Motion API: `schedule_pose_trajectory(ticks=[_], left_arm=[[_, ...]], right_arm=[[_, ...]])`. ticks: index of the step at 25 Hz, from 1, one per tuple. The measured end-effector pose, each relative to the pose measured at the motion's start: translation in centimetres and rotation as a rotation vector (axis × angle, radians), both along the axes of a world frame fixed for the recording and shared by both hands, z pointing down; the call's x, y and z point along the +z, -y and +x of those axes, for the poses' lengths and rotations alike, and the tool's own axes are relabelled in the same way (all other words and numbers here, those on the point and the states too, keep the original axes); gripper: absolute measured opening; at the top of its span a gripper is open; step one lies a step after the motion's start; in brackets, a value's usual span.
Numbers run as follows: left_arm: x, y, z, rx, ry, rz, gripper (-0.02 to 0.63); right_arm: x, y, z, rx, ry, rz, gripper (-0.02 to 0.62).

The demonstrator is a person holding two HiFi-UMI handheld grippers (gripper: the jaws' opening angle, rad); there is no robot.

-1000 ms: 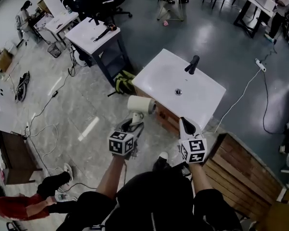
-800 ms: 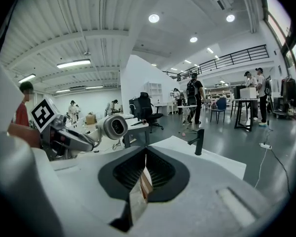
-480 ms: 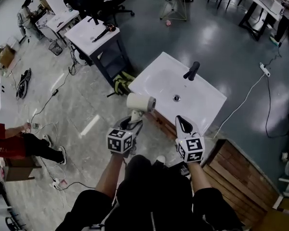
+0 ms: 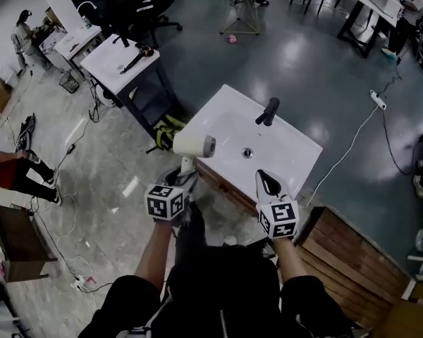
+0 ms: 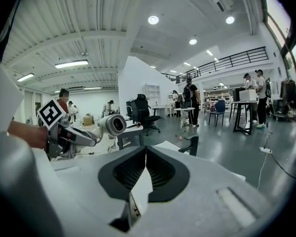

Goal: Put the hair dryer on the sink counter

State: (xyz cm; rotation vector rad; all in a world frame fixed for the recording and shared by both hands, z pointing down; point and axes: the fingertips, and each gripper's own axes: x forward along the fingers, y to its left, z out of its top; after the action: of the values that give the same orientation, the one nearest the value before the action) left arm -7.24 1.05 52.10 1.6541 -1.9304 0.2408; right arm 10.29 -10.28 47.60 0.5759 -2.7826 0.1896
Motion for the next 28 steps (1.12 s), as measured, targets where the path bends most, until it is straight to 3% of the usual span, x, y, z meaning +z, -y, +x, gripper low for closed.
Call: schedule_pose_trajectory(ticks=[7, 28], left_arm=[[0.5, 4.3, -3.0, 0.084, 0.020, -0.011, 0.199], [0.6, 16.6, -16.0, 0.366, 0.013, -0.044, 0.199]], right_arm=[[0.5, 3.5, -1.2, 0.099, 0.012, 0.009, 0.005], [-0.4, 9.9, -12.4, 0.346, -0.052, -0.016, 0.005]])
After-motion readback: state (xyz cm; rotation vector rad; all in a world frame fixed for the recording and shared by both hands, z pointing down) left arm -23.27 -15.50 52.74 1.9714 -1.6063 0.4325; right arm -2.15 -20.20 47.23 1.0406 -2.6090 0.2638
